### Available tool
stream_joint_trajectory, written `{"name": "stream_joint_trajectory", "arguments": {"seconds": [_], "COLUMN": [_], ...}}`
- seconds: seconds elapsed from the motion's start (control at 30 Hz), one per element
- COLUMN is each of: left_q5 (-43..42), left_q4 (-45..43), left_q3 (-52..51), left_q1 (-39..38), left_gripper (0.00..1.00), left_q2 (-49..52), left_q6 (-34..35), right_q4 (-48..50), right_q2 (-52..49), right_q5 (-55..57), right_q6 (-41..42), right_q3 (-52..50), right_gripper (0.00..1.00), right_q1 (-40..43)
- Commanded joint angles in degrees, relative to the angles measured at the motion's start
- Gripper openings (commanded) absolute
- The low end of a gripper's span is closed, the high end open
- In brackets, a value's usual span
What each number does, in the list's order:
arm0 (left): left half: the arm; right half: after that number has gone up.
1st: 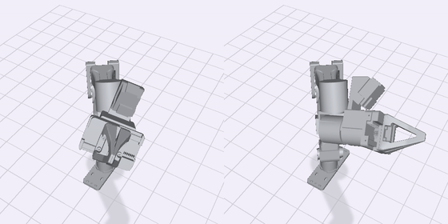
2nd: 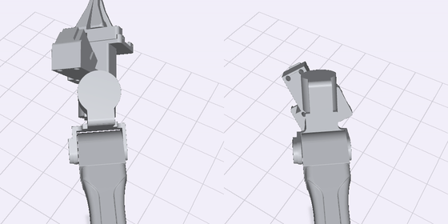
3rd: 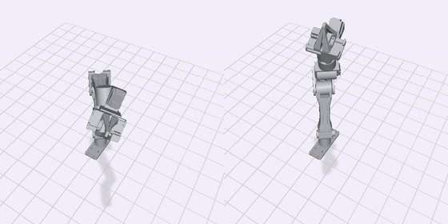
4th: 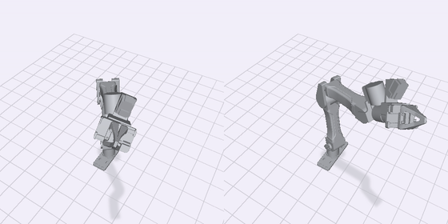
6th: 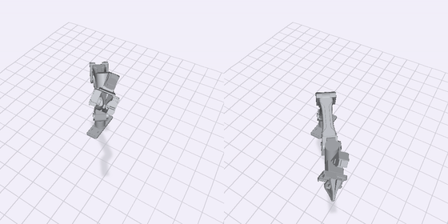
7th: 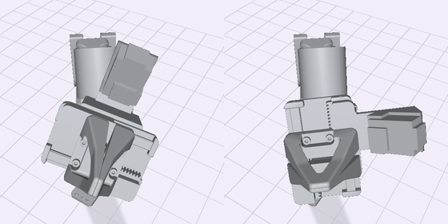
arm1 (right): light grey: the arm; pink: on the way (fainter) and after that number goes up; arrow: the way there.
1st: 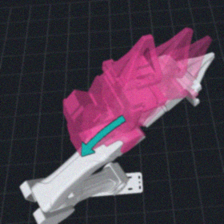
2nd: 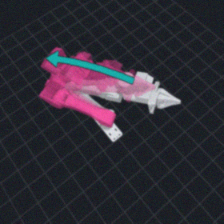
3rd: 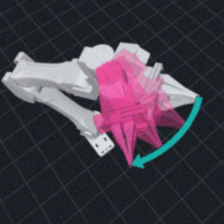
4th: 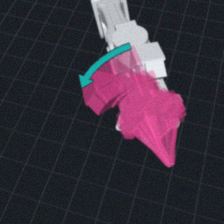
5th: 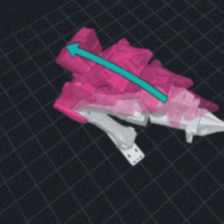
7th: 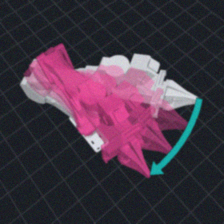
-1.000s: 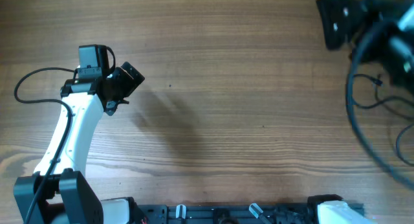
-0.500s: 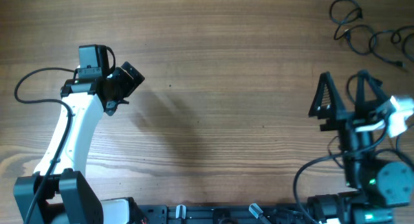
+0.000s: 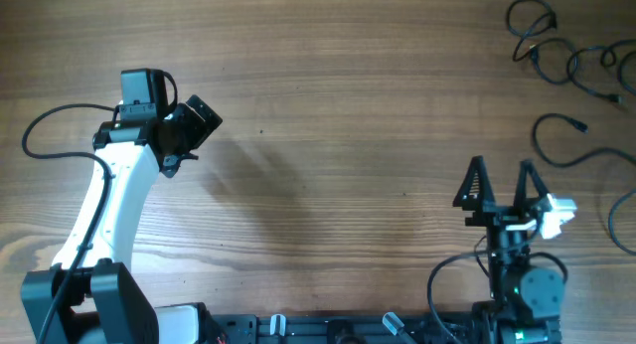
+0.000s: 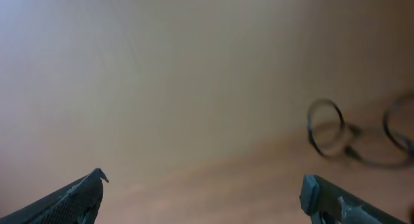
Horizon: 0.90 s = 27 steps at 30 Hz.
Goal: Untangle cables
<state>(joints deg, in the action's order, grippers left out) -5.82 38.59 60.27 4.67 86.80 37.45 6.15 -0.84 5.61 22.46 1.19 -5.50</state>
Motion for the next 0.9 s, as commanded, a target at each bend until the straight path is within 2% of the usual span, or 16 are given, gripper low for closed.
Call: {"name": "stream_joint_trajectory", "arguments": {"seconds": [0.0, 0.43, 0.57, 0.7, 0.77, 0.8, 0.87], "left_q5": [0.6, 0.6, 4.9, 10.0, 7.9, 5.5, 1.4], "left_q4": [-0.2, -0.2, 1.1, 5.4, -0.2, -8.7, -20.6], "left_q3": [0.0, 0.0, 0.0, -0.5, -4.4, -10.6, -19.8], "left_q1": [0.3, 0.3, 0.5, 0.5, 0.1, -1.1, -2.6], "left_gripper": [1.0, 1.0, 1.0, 1.0, 1.0, 1.0, 1.0], "left_q2": [0.4, 0.4, -0.3, -11.5, -19.5, -27.0, -35.6], "left_q6": [0.3, 0.3, 0.1, -2.7, -5.9, -8.3, -14.6], "right_q4": [-5.5, -5.8, -5.8, -5.8, -5.8, -5.8, -5.8], "right_q2": [0.4, 0.0, 0.0, 0.0, 0.0, 0.0, 0.0], "right_q5": [-3.7, -5.9, -5.9, -5.9, -5.9, -5.9, -5.9], "right_q6": [1.7, 1.7, 1.7, 1.7, 1.7, 1.7, 1.7], "right_q3": [-0.9, -0.9, -0.9, -0.9, -0.9, -0.9, -0.9], "right_gripper": [1.0, 1.0, 1.0, 1.0, 1.0, 1.0, 1.0], "right_q1": [-0.3, -0.3, -0.3, -0.3, -0.3, -0.3, -0.3]}}
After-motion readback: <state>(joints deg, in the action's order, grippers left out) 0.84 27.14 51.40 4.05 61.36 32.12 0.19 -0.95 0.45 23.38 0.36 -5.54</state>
